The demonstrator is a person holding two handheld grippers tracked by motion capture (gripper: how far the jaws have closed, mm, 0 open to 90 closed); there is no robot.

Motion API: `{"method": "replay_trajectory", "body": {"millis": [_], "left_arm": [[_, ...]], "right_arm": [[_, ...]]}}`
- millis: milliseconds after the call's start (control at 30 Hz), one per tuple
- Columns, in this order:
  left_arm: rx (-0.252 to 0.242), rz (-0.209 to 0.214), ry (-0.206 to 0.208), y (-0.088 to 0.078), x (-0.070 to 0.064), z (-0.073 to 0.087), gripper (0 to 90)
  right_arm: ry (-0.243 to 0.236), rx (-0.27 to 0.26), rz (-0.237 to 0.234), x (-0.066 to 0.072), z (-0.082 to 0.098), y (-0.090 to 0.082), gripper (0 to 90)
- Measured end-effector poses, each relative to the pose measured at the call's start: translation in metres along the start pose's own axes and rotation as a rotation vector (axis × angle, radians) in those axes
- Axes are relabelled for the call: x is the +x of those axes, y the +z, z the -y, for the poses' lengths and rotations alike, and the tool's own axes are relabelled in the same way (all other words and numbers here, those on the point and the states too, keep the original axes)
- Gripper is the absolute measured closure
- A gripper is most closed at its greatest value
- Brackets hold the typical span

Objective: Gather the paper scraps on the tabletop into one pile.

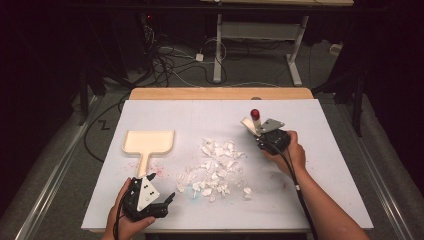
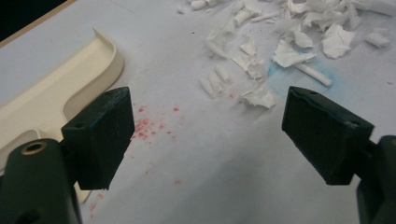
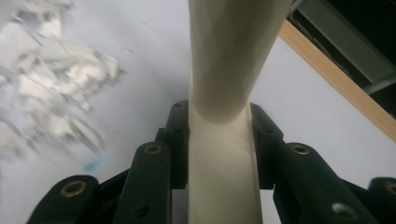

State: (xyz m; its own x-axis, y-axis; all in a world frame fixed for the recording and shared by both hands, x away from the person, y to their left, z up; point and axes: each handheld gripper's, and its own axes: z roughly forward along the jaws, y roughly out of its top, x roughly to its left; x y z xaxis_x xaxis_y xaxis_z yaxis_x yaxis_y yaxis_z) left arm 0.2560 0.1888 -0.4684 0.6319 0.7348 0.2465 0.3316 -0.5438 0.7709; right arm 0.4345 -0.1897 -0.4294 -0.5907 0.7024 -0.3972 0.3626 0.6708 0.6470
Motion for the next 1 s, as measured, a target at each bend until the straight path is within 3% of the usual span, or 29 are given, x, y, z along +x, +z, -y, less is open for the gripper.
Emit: {"method": "replay_trajectory", "body": {"millis": [200, 267, 367, 400, 467, 500, 533, 600, 667, 733, 833, 1000], "left_arm": [[0.014, 0.014, 0.019, 0.002, -0.002, 0.001, 16.3], [0.011, 0.023, 0.027, 0.001, -0.003, 0.0, 16.3], [0.005, 0.043, 0.023, 0.0, -0.005, 0.0, 16.3], [0.005, 0.043, 0.023, 0.0, -0.005, 0.0, 16.3], [0.0, 0.047, 0.025, -0.001, -0.005, 0.0, 16.3], [0.0, 0.048, 0.025, -0.001, -0.005, 0.0, 16.3], [0.003, 0.049, 0.024, -0.002, -0.005, 0.0, 16.3], [0.002, 0.049, 0.024, -0.002, -0.005, 0.0, 16.3], [-0.001, 0.049, 0.025, -0.002, -0.005, 0.0, 16.3], [-0.003, 0.048, 0.024, -0.003, -0.006, -0.001, 16.3], [-0.002, 0.045, 0.026, -0.003, -0.006, -0.001, 16.3], [-0.002, 0.035, 0.015, -0.003, -0.004, -0.001, 16.3]], "right_arm": [[-0.059, -0.048, -0.109, 0.032, -0.021, 0.001, 67.9], [-0.099, -0.048, -0.133, 0.044, -0.023, -0.002, 67.8], [-0.153, -0.063, -0.209, 0.056, -0.024, -0.009, 67.6], [-0.153, -0.063, -0.209, 0.056, -0.024, -0.009, 67.6], [-0.196, -0.073, -0.275, 0.065, -0.02, -0.024, 67.6], [-0.196, -0.073, -0.275, 0.065, -0.02, -0.024, 67.6], [-0.214, -0.081, -0.308, 0.069, -0.016, -0.035, 67.8], [-0.218, -0.082, -0.315, 0.071, -0.013, -0.04, 67.8], [-0.24, -0.118, -0.304, 0.073, -0.006, -0.054, 67.9], [-0.214, -0.142, -0.328, 0.068, -0.003, -0.061, 68.0], [-0.211, -0.165, -0.28, 0.061, -0.005, -0.07, 68.0], [-0.164, -0.203, -0.29, 0.047, -0.011, -0.074, 68.0]]}}
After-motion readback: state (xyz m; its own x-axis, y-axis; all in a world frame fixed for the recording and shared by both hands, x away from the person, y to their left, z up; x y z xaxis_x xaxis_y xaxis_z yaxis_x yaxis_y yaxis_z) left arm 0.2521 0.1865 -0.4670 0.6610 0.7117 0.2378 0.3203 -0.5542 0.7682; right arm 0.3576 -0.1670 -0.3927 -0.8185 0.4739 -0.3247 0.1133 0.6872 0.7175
